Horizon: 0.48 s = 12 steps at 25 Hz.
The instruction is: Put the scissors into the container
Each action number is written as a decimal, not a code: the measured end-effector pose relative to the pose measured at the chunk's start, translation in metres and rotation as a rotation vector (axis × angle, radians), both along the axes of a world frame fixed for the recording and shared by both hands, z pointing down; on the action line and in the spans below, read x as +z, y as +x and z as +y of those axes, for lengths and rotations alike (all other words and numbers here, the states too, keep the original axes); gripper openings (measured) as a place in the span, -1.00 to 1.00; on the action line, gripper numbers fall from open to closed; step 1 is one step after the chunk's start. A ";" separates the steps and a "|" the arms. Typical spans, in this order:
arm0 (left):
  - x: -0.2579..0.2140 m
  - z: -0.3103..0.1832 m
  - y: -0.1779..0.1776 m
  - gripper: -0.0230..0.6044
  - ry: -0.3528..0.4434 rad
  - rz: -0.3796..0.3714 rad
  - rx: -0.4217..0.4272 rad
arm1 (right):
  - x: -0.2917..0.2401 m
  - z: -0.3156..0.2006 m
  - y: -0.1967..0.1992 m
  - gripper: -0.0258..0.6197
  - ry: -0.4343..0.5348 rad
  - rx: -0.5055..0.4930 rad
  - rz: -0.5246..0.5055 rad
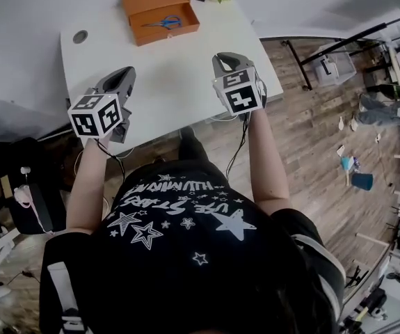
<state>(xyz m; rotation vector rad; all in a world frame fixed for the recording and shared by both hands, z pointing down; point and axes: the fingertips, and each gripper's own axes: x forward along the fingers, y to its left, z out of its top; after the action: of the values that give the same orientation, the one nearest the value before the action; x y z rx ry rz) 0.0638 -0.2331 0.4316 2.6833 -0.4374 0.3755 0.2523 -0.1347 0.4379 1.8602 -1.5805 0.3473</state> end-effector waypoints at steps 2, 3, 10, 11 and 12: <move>0.005 0.006 -0.005 -0.86 -0.004 -0.007 0.021 | 0.006 0.011 -0.009 -0.75 -0.005 0.018 -0.013; 0.008 0.009 -0.007 -0.86 -0.005 -0.011 0.030 | 0.009 0.016 -0.013 -0.75 -0.007 0.027 -0.021; 0.013 0.024 -0.013 -0.86 -0.023 -0.011 0.055 | 0.022 0.043 -0.029 -0.75 -0.014 0.053 -0.059; 0.015 0.026 -0.013 -0.86 -0.027 -0.012 0.059 | 0.022 0.044 -0.030 -0.75 -0.013 0.056 -0.061; 0.016 0.028 -0.014 -0.86 -0.031 -0.014 0.063 | 0.022 0.045 -0.031 -0.75 -0.012 0.059 -0.063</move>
<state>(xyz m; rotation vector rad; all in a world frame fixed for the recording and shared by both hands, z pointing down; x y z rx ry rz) 0.0501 -0.2053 0.4480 2.6703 -0.3486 0.4166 0.2210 -0.0898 0.4596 1.9066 -1.5642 0.4440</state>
